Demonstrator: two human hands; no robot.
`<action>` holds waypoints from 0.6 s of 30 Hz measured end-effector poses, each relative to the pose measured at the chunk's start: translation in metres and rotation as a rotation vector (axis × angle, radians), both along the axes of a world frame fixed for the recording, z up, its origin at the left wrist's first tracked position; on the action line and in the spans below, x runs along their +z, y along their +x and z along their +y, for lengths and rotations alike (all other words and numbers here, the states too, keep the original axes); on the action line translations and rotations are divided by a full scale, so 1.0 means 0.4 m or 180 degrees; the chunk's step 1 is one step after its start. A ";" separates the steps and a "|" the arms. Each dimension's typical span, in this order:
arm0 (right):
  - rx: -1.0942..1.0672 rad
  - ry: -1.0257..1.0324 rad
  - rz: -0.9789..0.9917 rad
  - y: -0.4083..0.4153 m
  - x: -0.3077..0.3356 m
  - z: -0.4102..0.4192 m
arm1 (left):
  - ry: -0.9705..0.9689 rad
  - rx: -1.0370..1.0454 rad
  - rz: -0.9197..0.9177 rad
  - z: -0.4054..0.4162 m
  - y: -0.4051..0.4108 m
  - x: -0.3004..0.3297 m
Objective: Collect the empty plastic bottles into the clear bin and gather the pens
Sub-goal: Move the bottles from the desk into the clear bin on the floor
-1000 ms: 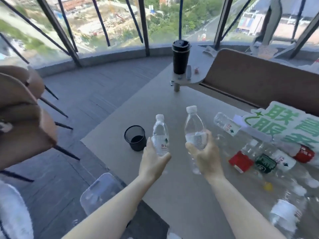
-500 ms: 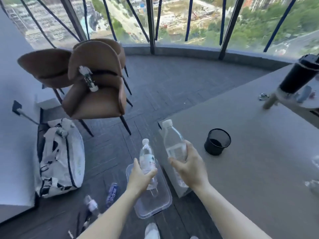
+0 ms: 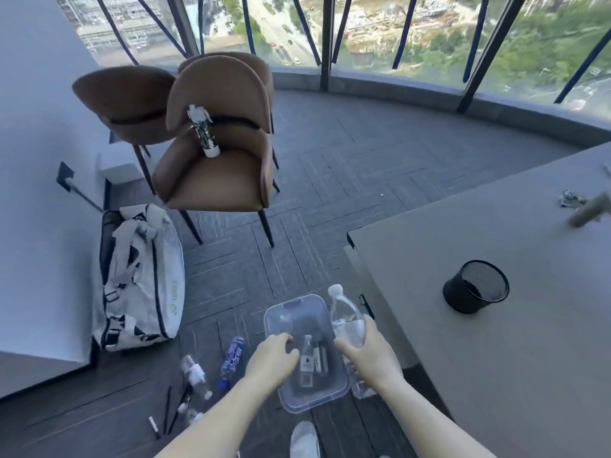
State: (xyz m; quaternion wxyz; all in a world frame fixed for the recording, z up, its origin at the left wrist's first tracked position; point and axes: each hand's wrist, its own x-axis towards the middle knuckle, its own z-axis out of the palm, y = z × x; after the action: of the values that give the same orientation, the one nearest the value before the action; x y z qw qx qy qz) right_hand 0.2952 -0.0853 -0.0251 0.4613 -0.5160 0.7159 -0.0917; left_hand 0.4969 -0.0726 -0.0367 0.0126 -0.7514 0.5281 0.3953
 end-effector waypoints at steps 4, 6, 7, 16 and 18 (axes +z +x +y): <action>0.0073 0.0097 0.0173 0.034 -0.015 -0.013 | -0.0243 -0.0165 -0.0109 -0.023 0.007 0.017; 0.0124 0.0087 0.0317 0.043 -0.016 -0.014 | -0.0382 -0.0275 -0.0171 -0.032 0.008 0.027; 0.0168 0.0060 0.0352 0.045 -0.014 -0.012 | -0.0440 -0.0333 -0.0196 -0.037 0.009 0.029; 0.0011 -0.0050 0.0492 -0.020 0.010 0.045 | -0.0734 -0.0864 -0.0171 -0.057 -0.036 0.048; -0.0217 -0.0078 0.0428 -0.051 0.023 0.071 | -0.0892 -0.1093 -0.0107 -0.062 -0.074 0.062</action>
State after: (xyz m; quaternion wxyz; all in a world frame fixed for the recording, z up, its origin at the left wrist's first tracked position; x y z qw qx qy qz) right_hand 0.2749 -0.0570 -0.0158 0.4025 -0.5019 0.7613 -0.0812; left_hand 0.4674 -0.0972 -0.0117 -0.0161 -0.6513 0.6978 0.2975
